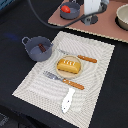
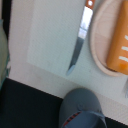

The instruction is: Interact with the objects in diverse but meaningful ways.

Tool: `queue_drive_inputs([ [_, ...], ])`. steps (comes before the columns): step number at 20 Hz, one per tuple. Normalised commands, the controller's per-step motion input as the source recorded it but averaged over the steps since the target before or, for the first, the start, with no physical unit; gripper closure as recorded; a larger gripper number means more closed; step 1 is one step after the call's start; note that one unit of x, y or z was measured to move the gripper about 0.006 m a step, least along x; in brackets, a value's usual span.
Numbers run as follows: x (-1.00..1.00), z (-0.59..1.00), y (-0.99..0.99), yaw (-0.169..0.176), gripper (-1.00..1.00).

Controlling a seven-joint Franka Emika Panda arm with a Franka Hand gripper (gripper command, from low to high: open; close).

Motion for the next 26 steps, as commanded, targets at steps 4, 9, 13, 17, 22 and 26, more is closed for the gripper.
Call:
queue_drive_inputs([
  [4,-0.37,0.0,0.7,-0.068,-1.0],
  [9,-0.38,-0.03,0.63,-0.105,-1.0],
  [13,-0.43,-0.1,0.55,-0.117,-1.0],
  [17,-0.67,-0.09,0.65,-0.013,-1.0],
  [22,-0.55,-0.07,0.76,-0.024,-1.0],
  [26,-0.4,-0.09,0.73,-0.082,-1.0],
])
